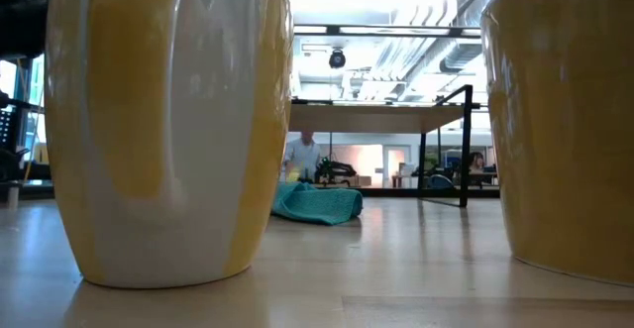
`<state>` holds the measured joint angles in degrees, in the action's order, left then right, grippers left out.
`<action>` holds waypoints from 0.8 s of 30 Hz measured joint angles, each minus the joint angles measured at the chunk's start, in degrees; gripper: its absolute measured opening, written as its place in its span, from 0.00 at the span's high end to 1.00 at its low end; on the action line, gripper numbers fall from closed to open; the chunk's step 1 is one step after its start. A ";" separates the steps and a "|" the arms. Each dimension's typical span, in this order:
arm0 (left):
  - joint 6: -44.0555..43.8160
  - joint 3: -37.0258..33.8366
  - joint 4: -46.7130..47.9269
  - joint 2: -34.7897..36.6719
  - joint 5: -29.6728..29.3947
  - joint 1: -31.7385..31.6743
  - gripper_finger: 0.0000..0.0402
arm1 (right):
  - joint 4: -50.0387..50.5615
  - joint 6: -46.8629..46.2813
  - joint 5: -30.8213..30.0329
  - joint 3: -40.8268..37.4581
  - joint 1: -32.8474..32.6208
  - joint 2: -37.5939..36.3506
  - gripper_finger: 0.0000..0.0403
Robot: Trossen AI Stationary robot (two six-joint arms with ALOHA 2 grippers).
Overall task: Stack small to large cups/mugs on shelf
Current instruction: Put the transparent mug on the shelf
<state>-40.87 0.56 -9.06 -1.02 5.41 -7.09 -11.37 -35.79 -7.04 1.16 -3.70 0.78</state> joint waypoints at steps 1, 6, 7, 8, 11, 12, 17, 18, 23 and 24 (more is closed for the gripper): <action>0.09 0.00 0.00 0.00 -0.38 0.00 0.82 | -0.01 3.14 -0.03 0.41 0.00 0.02 0.87; 0.02 0.00 -0.04 0.00 -0.74 0.00 0.85 | -0.23 9.95 -0.01 1.89 0.00 0.02 0.87; -0.02 0.00 -0.06 0.00 -0.75 0.00 0.85 | -0.23 10.13 -0.03 1.91 0.00 0.00 0.87; -0.03 0.00 -0.07 0.00 -0.80 0.00 0.85 | -0.16 10.14 -0.07 1.91 0.00 0.00 0.87; -0.06 0.00 -0.10 0.00 -0.96 -0.01 0.86 | 0.02 10.34 -0.94 1.91 0.02 0.02 0.87; -0.06 0.00 -0.16 0.00 -0.96 0.00 0.87 | 0.04 10.36 -1.69 1.91 0.02 0.02 0.87; -0.06 0.00 -0.26 0.00 -1.80 0.00 0.87 | 0.37 9.40 -2.50 1.91 0.02 0.02 0.87; -0.06 0.00 -0.26 0.00 -2.03 -0.01 0.87 | -0.10 8.59 -2.50 1.91 0.02 0.02 0.87; -0.08 0.00 -0.61 0.00 -2.35 0.00 0.87 | -3.17 6.71 -1.58 6.02 -0.13 1.13 0.87; -0.08 0.00 -1.16 0.00 -2.62 0.00 0.87 | -3.10 7.58 -1.49 7.38 -0.13 1.94 0.87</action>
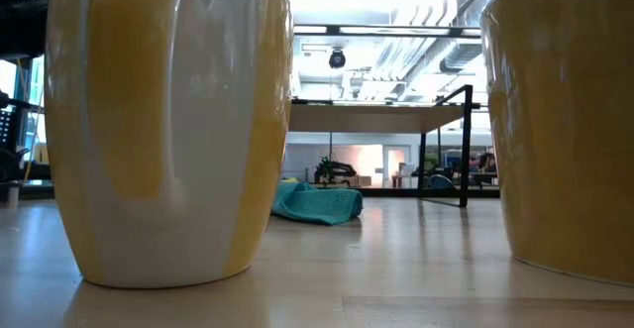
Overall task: Stack small to large cups/mugs on shelf
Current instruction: Put the transparent mug on the shelf
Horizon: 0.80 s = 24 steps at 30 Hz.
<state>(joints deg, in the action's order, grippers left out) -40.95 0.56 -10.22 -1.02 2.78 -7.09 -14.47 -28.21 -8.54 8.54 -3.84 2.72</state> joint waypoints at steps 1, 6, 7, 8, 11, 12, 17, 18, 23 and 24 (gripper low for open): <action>0.00 0.00 -0.69 0.00 -0.23 0.00 0.87 | 0.19 0.88 0.00 1.47 0.00 1.16 0.87; -0.09 0.00 -6.22 0.00 -0.45 0.00 0.87 | 1.06 2.59 0.05 9.00 0.00 9.88 0.87; -0.31 0.00 -7.29 0.00 -0.31 0.00 0.87 | 1.76 2.56 0.15 10.69 0.00 12.27 0.87; -0.80 0.00 -8.36 0.00 0.08 0.00 0.87 | 2.32 2.62 0.59 12.40 0.00 14.71 0.87; -1.44 0.33 -10.31 0.00 1.84 0.00 0.87 | 5.76 2.92 1.98 18.52 0.00 22.39 0.86; -1.45 0.71 -10.21 -0.02 2.66 0.00 0.87 | 7.91 3.24 2.14 20.89 -0.01 24.91 0.85; 0.00 3.48 -6.42 -0.33 5.01 0.00 0.87 | 20.45 6.55 2.51 34.41 -0.02 39.28 0.83; 0.51 4.05 -5.07 -0.35 5.34 0.00 0.87 | 23.09 7.59 2.92 37.23 -0.02 42.29 0.82; 1.60 5.16 1.42 -0.37 5.58 0.00 0.87 | 35.70 11.84 4.73 51.81 -0.02 56.85 0.82; 1.60 5.16 2.42 -0.37 5.58 0.00 0.87 | 37.79 13.50 5.55 54.42 -0.02 59.59 0.82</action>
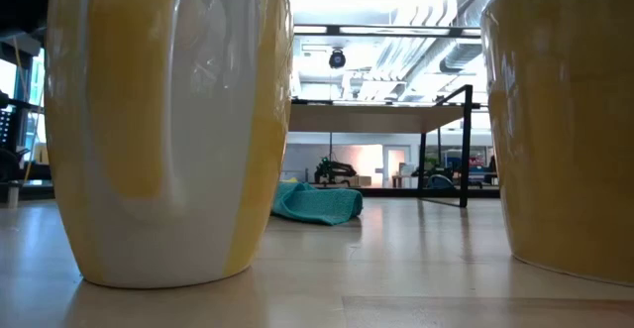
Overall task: Stack small to large cups/mugs on shelf
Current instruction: Put the transparent mug on the shelf
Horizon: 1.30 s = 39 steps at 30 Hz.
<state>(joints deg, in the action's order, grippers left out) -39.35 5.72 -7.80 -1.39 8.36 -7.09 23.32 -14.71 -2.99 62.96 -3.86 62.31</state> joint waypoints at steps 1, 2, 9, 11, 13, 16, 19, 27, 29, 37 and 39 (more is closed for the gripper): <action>0.00 0.02 1.01 0.00 0.00 0.00 0.87 | 1.64 1.74 0.86 2.43 -0.01 2.67 0.82; 0.00 0.02 2.20 0.00 0.00 0.00 0.87 | 2.83 3.55 2.12 4.81 -0.14 5.24 0.82; 0.04 0.04 9.33 0.00 0.50 0.00 0.87 | 7.22 10.19 8.29 17.91 -1.57 20.07 0.82; 0.02 0.04 11.04 0.02 1.36 0.00 0.87 | 9.92 8.91 8.47 21.68 -1.57 23.70 0.82; -0.04 0.04 12.68 0.02 1.99 0.00 0.87 | 12.80 7.19 8.43 25.31 -1.55 27.14 0.82; -0.02 0.04 14.17 0.02 2.58 0.00 0.87 | 16.81 5.36 7.53 30.51 -1.54 31.95 0.82; 0.16 0.04 15.10 0.02 2.58 0.00 0.87 | 21.08 5.29 7.48 34.98 -1.81 36.33 0.82; 2.86 0.07 16.00 0.04 2.29 0.00 0.87 | 25.33 2.35 7.28 41.92 -1.79 44.29 0.82; 3.10 0.07 16.47 0.04 2.25 0.00 0.87 | 24.86 0.87 6.87 42.50 -1.79 45.29 0.82; 4.55 0.07 21.22 0.04 1.59 0.00 0.87 | 20.42 -7.49 7.37 42.84 -0.89 48.90 0.82; 4.99 0.07 22.23 0.04 1.28 0.00 0.87 | 19.76 -8.86 8.02 42.84 -0.85 49.85 0.82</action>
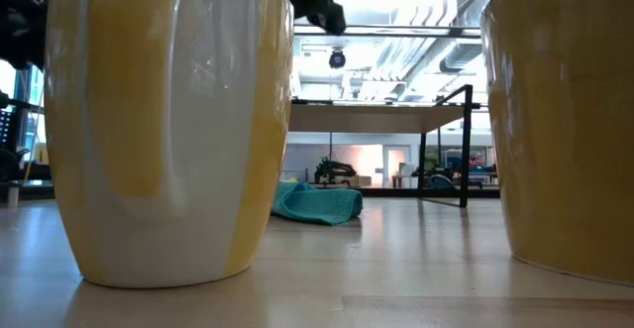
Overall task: Stack small to large cups/mugs on shelf
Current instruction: Put the transparent mug on the shelf
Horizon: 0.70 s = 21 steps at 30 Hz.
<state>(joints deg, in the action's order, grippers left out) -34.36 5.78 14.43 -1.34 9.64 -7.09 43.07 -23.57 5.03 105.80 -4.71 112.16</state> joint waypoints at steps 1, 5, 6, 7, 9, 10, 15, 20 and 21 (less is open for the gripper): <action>0.29 0.00 0.35 0.00 -0.06 0.00 0.87 | -0.15 -0.66 0.11 0.00 -0.02 0.49 0.82; 1.50 0.00 1.38 0.00 -0.22 0.00 0.87 | -0.14 -4.29 0.36 0.00 -0.16 2.95 0.82; 1.86 0.00 1.45 0.00 -0.26 0.00 0.87 | -0.27 -5.56 0.70 0.00 -0.24 3.51 0.82; 2.26 0.00 1.66 0.00 -0.26 -0.02 0.87 | -0.42 -6.71 1.16 0.00 -0.43 4.14 0.82; 2.71 0.00 2.43 0.01 -0.26 0.00 0.87 | -1.87 -8.82 1.93 0.00 -0.79 5.49 0.82; 2.84 0.00 2.56 0.00 -0.24 0.00 0.87 | -2.31 -9.58 1.96 0.00 -1.04 6.19 0.82; 2.78 0.00 2.50 0.02 -0.26 0.00 0.87 | -7.20 -12.45 2.37 -0.02 -2.59 7.58 0.82; 2.10 0.00 2.48 0.02 -0.24 -0.01 0.87 | -7.48 -14.00 -1.85 -0.02 -3.30 7.56 0.82; 1.84 0.00 2.44 0.02 -0.25 -0.01 0.87 | -7.36 -14.22 -2.65 -0.02 -3.30 7.56 0.82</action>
<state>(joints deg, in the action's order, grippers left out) -32.52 5.78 16.87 -1.32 9.40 -7.10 35.72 -37.79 2.38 105.78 -8.01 119.72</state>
